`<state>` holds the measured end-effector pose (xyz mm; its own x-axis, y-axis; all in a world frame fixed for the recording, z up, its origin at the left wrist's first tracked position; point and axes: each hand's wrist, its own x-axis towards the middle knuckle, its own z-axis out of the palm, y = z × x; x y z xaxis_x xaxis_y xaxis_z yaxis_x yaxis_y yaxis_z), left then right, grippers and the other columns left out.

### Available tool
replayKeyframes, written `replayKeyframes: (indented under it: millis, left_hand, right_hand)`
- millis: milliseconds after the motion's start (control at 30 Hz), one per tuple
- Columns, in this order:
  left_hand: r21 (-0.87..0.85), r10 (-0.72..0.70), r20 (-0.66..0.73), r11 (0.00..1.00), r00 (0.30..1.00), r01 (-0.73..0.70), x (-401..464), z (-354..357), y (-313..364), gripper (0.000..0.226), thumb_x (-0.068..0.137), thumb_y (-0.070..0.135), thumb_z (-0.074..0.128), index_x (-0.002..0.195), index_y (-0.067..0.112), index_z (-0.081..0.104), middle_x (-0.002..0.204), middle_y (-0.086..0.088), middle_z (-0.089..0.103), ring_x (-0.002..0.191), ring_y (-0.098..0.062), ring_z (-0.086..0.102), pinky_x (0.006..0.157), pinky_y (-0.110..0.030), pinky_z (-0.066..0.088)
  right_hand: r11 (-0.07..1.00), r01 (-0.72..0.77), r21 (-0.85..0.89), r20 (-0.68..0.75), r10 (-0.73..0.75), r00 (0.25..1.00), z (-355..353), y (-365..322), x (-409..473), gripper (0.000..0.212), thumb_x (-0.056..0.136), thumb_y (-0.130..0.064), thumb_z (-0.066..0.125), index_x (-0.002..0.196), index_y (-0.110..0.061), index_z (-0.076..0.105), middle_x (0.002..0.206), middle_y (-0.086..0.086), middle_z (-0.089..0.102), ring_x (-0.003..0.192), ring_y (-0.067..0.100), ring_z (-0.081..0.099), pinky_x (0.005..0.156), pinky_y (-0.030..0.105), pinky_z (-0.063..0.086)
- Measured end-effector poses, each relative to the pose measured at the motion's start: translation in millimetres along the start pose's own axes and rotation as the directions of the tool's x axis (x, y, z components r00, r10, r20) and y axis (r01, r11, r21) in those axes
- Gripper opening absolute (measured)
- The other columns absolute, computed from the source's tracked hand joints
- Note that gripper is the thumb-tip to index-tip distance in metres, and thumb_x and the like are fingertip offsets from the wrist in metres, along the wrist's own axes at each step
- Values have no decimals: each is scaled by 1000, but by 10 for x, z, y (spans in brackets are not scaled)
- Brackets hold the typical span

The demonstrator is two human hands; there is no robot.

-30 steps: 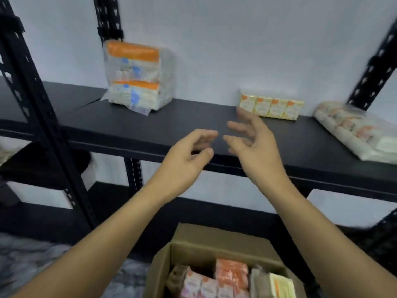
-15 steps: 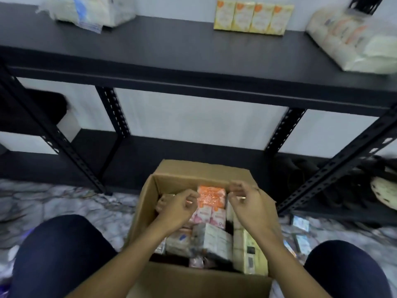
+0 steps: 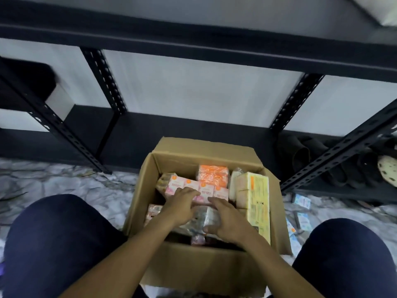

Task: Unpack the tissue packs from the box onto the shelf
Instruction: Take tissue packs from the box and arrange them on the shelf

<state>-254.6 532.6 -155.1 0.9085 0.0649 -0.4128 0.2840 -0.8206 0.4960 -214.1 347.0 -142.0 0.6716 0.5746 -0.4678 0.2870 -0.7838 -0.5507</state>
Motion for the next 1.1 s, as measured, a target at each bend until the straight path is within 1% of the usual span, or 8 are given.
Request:
replayKeyframes:
  millis: [200,333,500,600,700,767,867,1100]
  left_hand:
    - [-25,-8,44,1000,999,10,72,6,-69,52,94,19,59,144,24,47,152,-1,41,138,-24,36,111,-46,36]
    - [-72,-9,35,997,999,11,98,6,-87,48,95,15,57,142,23,49,151,-2,44,136,-24,38,110,-44,38]
    - [-94,-3,-6,996,1000,3,150,-36,-132,43,97,18,53,139,23,52,148,-4,47,135,-25,39,109,-43,38]
    - [-18,-5,-78,1000,997,4,226,-119,-254,50,92,20,60,142,21,50,147,-3,48,135,-25,41,111,-37,35]
    - [100,-3,-140,995,990,17,325,-209,-408,57,88,25,64,142,26,47,148,-1,46,139,-25,37,116,-39,28]
    - [161,-19,-82,987,996,32,375,-239,-456,69,88,28,66,150,26,37,159,-2,31,146,-26,26,120,-44,21]
    - [229,-7,30,974,1000,0,471,-206,-507,88,84,42,71,156,26,23,166,-2,14,152,-25,12,123,-46,11]
    - [299,38,4,953,999,-37,574,-249,-535,85,66,51,82,139,25,47,137,2,52,126,-21,41,111,-41,31]
  right_hand:
    - [996,44,-77,150,-32,988,-14,24,51,105,68,-54,81,153,-35,22,157,-4,33,142,19,33,113,41,35]
    - [991,24,-131,33,-20,999,-48,-24,99,92,69,-49,79,146,-31,32,140,-1,54,124,23,54,98,43,49]
    - [999,29,22,43,-30,999,-276,-7,189,81,69,-37,79,140,-23,43,104,-8,59,97,16,62,82,32,53]
    - [988,18,154,21,-21,1000,-445,7,208,69,71,-29,81,133,-23,51,107,-10,65,92,5,64,73,16,51]
    - [958,20,286,-28,-13,1000,-603,15,237,71,67,-37,80,132,-26,54,109,-12,70,96,2,67,84,25,56]
    - [938,12,346,-55,8,998,-689,20,269,69,65,-44,79,129,-31,56,111,-10,70,101,6,67,88,31,56]
    - [896,27,443,-116,28,993,-828,-4,273,46,81,-22,79,122,-29,59,111,-9,69,98,3,67,81,17,53]
    - [803,46,594,-221,108,969,-1110,105,277,62,77,-43,77,131,-23,55,117,-1,70,104,11,69,91,32,55]
